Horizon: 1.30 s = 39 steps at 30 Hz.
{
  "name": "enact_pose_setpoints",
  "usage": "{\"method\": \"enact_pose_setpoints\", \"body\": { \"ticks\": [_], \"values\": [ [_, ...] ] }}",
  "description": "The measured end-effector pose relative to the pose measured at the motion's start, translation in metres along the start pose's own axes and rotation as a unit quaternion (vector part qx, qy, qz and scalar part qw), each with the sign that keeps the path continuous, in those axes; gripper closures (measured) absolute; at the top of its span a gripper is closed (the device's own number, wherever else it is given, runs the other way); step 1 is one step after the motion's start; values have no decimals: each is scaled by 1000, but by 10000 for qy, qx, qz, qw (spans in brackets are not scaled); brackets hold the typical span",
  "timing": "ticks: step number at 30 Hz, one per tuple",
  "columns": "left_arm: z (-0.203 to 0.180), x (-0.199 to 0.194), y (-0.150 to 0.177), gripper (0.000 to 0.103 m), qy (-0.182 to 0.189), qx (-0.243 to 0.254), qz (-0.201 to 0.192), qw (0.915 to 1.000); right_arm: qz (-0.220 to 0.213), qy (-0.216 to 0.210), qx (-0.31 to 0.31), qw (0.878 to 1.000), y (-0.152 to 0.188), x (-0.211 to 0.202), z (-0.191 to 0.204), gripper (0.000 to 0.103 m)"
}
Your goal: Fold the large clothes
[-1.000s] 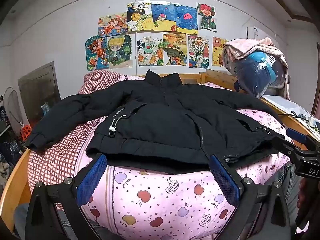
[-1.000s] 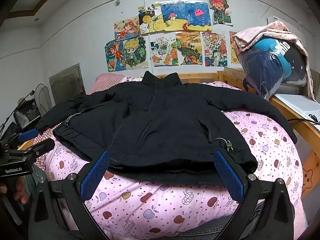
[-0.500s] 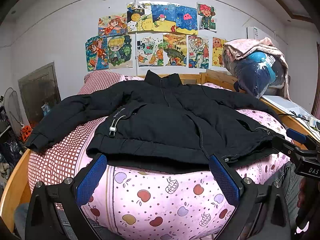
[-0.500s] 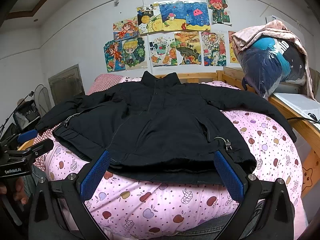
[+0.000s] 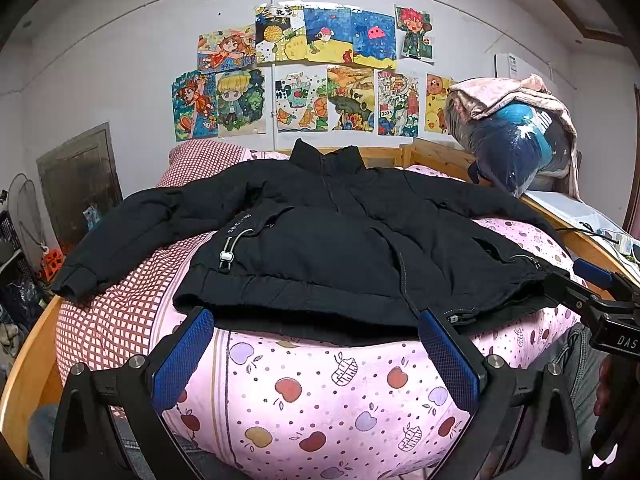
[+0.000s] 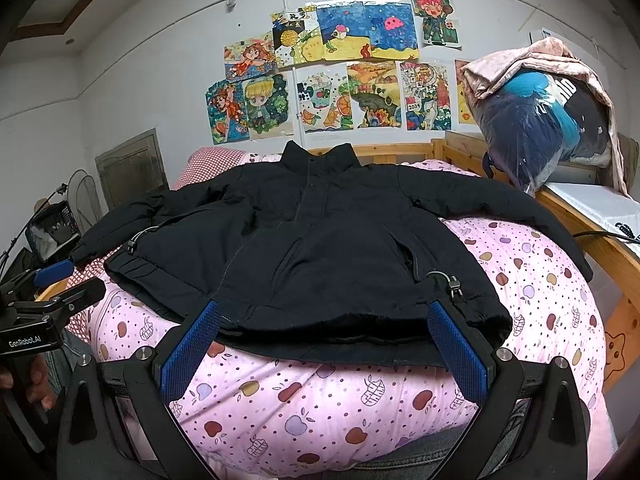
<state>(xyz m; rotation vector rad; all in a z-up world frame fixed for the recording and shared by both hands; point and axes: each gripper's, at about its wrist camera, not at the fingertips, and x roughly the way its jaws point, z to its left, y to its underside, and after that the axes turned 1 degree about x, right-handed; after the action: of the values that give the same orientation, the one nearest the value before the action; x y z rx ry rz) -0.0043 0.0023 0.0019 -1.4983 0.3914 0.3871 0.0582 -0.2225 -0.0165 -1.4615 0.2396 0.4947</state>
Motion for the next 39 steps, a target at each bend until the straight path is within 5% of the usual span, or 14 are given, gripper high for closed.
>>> {"method": "enact_pose_setpoints", "body": {
  "ticks": [39],
  "values": [
    [2,-2,-2,0,2,-18,9,10000,61,-25,69,10000,0,1,-3,1]
  ]
}}
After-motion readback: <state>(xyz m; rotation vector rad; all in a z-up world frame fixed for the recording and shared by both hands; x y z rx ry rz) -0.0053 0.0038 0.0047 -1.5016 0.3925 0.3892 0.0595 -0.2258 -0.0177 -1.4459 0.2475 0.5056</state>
